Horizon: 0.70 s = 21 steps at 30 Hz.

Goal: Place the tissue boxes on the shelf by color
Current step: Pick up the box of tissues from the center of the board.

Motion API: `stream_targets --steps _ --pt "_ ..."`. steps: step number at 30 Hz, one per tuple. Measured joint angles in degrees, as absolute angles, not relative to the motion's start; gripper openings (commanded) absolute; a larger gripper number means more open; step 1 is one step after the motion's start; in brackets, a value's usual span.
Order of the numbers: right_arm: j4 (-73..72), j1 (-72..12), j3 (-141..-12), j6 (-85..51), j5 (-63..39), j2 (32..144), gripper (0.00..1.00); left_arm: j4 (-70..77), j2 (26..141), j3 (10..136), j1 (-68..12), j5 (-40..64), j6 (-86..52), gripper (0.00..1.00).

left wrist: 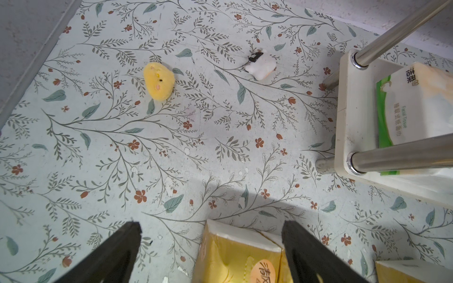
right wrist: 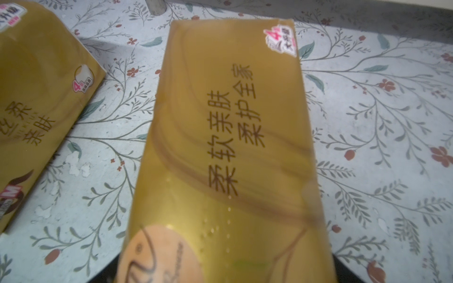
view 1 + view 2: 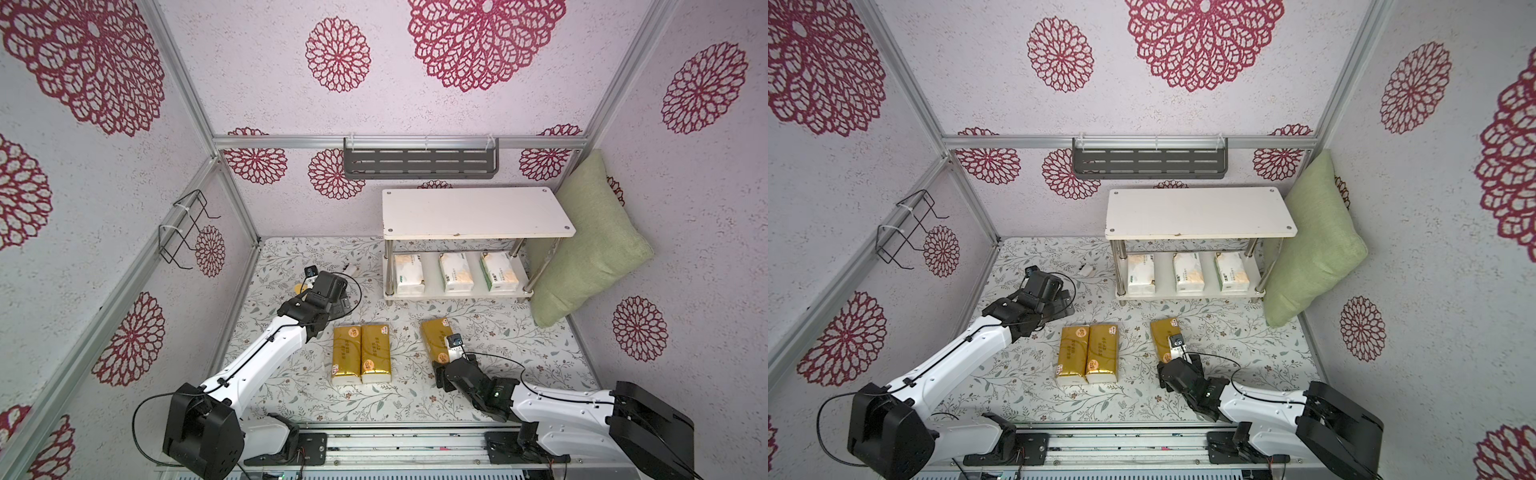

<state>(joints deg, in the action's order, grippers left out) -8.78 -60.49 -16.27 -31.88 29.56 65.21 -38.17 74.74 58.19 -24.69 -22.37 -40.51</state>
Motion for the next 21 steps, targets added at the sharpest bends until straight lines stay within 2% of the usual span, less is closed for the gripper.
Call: stream_targets --steps 14,21 --pt "7.75 -59.33 -28.58 -25.74 21.96 55.72 0.77 -37.34 76.58 58.41 -24.69 -21.56 -40.51 0.97" --pt "16.6 -57.82 -37.6 -21.69 17.78 55.11 0.77 -37.1 77.19 59.68 -24.69 -21.43 -40.51 0.97"
